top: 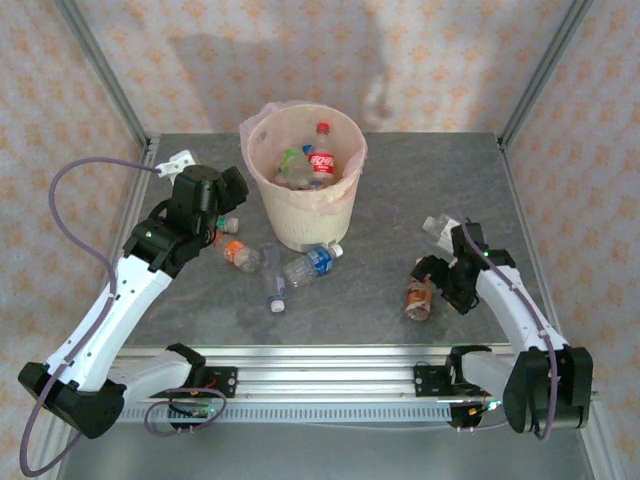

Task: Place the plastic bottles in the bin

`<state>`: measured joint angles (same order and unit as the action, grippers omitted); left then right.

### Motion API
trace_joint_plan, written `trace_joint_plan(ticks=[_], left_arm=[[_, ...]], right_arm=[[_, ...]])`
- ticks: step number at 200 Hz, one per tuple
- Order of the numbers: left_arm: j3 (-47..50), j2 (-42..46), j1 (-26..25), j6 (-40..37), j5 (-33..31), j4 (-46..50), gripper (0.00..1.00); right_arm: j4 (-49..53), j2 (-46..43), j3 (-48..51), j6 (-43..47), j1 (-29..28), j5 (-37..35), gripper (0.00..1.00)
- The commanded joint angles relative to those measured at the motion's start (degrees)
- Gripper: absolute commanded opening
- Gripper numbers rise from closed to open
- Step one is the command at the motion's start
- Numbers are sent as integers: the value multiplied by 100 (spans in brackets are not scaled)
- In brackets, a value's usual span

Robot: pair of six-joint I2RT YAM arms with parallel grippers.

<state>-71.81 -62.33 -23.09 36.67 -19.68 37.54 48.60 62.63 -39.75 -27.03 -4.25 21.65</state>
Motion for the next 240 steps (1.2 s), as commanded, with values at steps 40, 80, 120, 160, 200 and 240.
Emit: trace_joint_plan(ticks=[40,80,120,160,200,240], left_arm=[[17,-32,50,124,26,-106,100],[25,0,66,96,-60,-63,100],[35,24,99,86,-104,-45,100],[49,45,136,70,-169,22,100],[222,188,151,152,-253,-103,100],[230,263,165,148,-291,-115,100]], right_arm=[[-444,847,-133,-510,-774,-503,90],[-803,1483,-291,-678,-1112,-595,80],[-910,1849,-451,-817,-1315,-731,67],[-515,1463,-828,-795,-1354,-961,53],[44,870,-1741,-782,-1647,-1268,46],[397,1060,-3525,-494,-2234,-1348,46]])
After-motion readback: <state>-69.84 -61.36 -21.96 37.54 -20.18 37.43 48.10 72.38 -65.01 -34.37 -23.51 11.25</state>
